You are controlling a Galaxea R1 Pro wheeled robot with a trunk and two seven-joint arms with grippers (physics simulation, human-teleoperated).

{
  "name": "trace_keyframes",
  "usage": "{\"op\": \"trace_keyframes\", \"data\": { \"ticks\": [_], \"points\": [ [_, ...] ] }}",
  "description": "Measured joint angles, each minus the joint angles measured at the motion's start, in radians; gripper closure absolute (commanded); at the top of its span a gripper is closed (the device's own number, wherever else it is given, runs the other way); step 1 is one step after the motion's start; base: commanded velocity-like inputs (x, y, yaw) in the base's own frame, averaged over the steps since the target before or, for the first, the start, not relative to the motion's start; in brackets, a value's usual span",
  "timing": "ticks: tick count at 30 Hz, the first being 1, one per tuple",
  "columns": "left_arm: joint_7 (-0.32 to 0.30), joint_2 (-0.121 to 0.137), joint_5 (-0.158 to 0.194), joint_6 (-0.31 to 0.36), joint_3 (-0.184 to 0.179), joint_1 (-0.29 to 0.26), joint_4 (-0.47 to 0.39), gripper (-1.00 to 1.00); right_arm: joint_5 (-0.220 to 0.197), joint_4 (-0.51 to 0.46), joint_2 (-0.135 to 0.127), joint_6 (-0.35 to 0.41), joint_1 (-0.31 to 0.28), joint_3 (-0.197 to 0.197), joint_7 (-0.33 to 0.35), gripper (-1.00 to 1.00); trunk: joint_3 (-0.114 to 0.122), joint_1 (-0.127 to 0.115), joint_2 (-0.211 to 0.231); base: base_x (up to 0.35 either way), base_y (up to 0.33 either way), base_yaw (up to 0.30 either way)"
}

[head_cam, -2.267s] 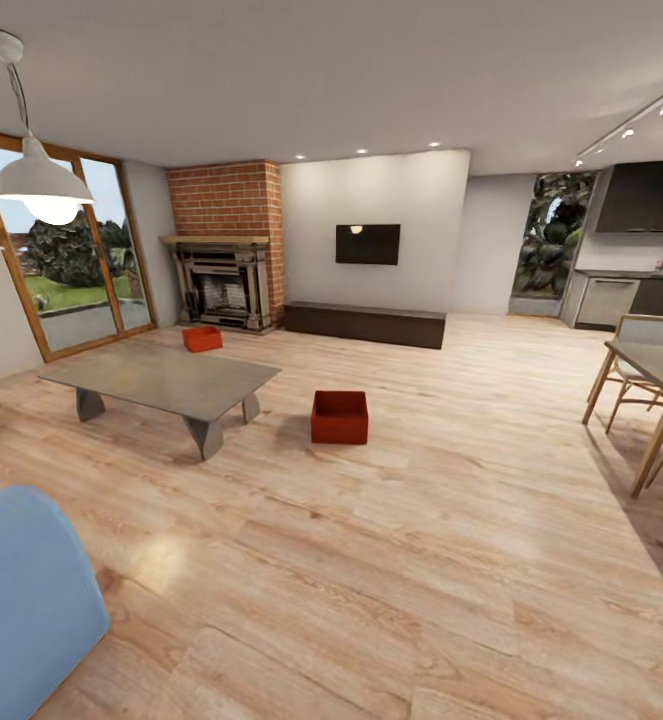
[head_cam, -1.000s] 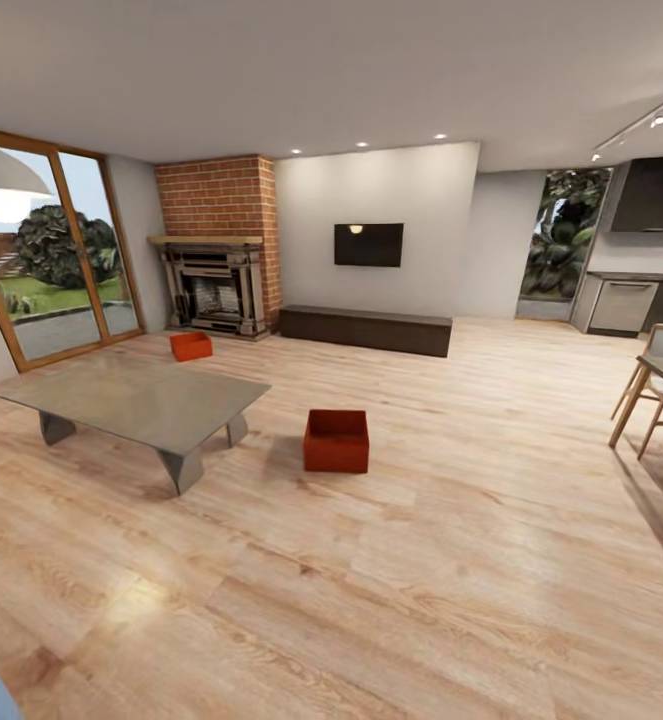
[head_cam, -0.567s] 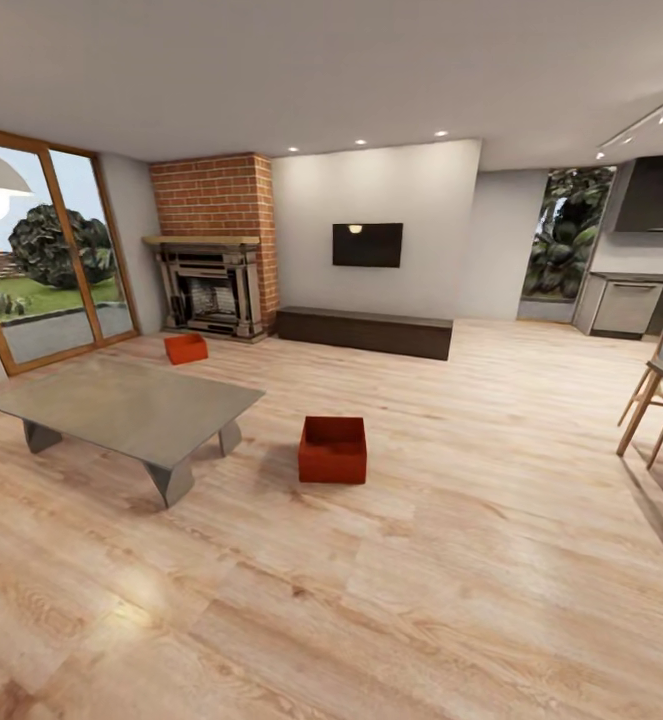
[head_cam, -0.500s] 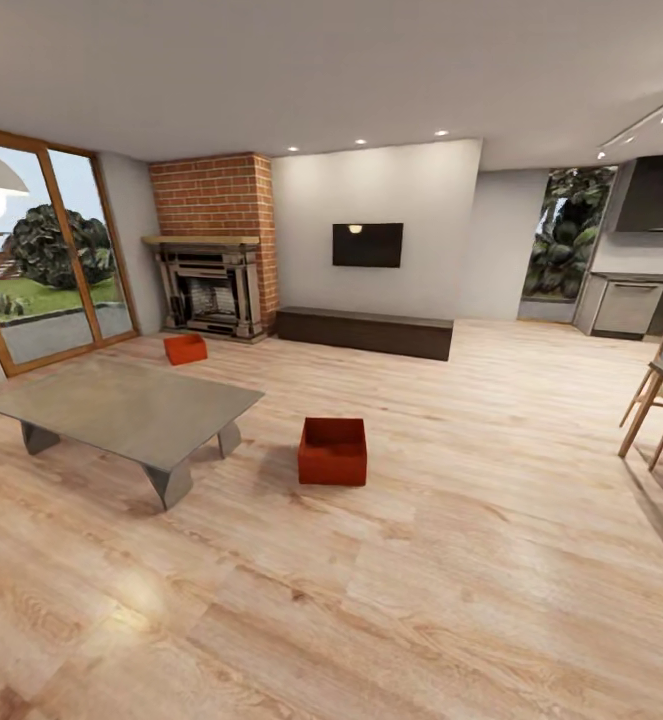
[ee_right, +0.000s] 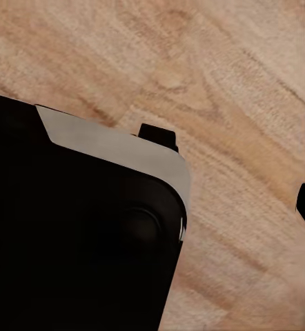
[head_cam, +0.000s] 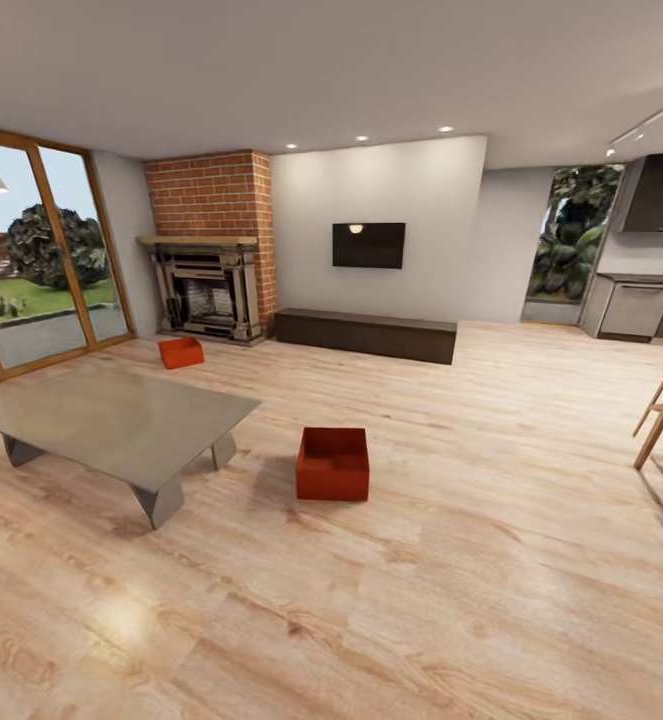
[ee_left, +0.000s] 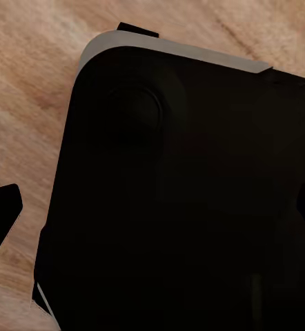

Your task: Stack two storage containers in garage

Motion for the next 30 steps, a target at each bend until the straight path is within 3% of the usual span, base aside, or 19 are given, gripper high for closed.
{"op": "trace_keyframes", "data": {
  "ticks": [30],
  "points": [
    [0.0,0.0,0.0,0.0,0.0,0.0,0.0,-1.0,-0.003,0.0,0.001,0.001,0.0,0.0,-0.001,-1.0,0.0,0.0,0.0,0.323,0.0,0.0]
  ]
}}
